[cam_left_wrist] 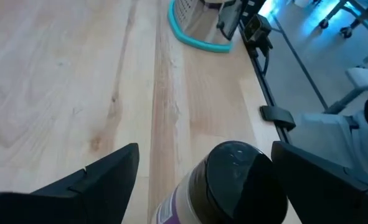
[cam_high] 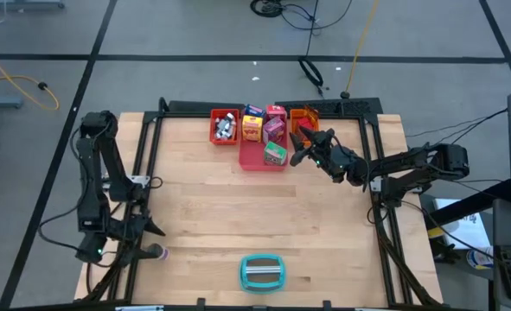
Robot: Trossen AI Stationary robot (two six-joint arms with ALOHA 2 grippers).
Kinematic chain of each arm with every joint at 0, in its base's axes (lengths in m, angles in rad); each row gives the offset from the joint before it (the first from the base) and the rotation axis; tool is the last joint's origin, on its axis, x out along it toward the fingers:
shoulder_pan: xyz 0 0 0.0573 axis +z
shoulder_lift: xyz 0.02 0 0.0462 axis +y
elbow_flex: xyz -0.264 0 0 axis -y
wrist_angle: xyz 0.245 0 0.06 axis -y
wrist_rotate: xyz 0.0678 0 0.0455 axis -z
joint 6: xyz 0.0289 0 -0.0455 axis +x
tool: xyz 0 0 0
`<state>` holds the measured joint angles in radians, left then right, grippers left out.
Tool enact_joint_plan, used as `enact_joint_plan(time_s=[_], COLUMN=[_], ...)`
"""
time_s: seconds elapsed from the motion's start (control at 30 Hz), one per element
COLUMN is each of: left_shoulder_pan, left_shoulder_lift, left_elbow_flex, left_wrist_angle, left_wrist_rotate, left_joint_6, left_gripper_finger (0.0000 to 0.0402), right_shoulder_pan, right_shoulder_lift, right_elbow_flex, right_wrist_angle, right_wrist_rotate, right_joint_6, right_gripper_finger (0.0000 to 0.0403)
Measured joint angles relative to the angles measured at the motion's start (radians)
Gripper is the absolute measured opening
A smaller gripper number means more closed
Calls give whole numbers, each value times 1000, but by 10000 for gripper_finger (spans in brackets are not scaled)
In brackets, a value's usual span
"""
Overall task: Pick & Place Kitchen Items
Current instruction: Put the purple seasoning bottle into the orange bin
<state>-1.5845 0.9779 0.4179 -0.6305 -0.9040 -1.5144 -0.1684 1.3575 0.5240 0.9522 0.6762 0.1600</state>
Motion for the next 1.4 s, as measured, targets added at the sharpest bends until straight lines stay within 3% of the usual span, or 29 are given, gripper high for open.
enact_joint_plan(time_s=[0.87, 1.4], left_shoulder_pan=[26, 53], left_shoulder_lift=[-3, 97], left_elbow_flex=[0, 0], left_wrist_angle=[195, 166], left_wrist_rotate=[-23, 16], left_joint_6=[261, 131], left_gripper_finger=[363, 363], right_shoulder_pan=[0, 0], right_shoulder_lift=[0, 0], right_elbow_flex=[0, 0], right_wrist_angle=[0, 0], right_wrist_rotate=[0, 0], right_joint_6=[0, 0], right_gripper_finger=[210, 210])
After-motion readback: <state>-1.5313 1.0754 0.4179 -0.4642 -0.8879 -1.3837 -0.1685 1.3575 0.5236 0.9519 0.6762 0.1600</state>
